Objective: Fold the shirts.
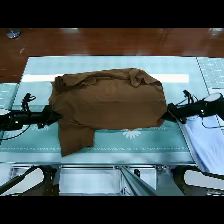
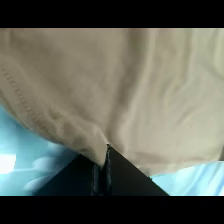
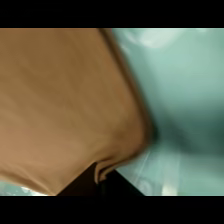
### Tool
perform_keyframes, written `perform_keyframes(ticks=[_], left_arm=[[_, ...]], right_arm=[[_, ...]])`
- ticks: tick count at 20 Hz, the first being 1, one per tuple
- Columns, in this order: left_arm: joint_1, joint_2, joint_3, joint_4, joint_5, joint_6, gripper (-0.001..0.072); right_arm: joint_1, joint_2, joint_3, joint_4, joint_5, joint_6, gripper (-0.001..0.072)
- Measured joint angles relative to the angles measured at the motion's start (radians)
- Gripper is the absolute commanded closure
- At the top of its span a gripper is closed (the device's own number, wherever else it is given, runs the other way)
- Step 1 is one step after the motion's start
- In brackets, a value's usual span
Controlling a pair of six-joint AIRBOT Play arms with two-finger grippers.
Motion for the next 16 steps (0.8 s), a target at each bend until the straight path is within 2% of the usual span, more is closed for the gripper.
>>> perform_keyframes(ticks=[4,8,12,16], left_arm=[[-0.001,0.037,0.163,-0.134,-0.052,0.02,0.0683],[0.004,0.109,0.528,-0.214,-0.078,0.004,0.0685],[0.026,0.179,0.969,-0.071,-0.091,-0.109,0.0684],[0.034,0.328,1.236,0.169,-0.109,-0.185,0.0684]], right_arm=[[0.079,-0.014,0.262,0.007,0.086,0.003,0.0681],[0.122,0.011,0.733,-0.004,0.151,0.054,0.0681],[0.134,0.1,1.144,-0.058,0.184,0.122,0.0681],[0.137,0.306,1.223,-0.119,0.222,0.14,0.0681]])
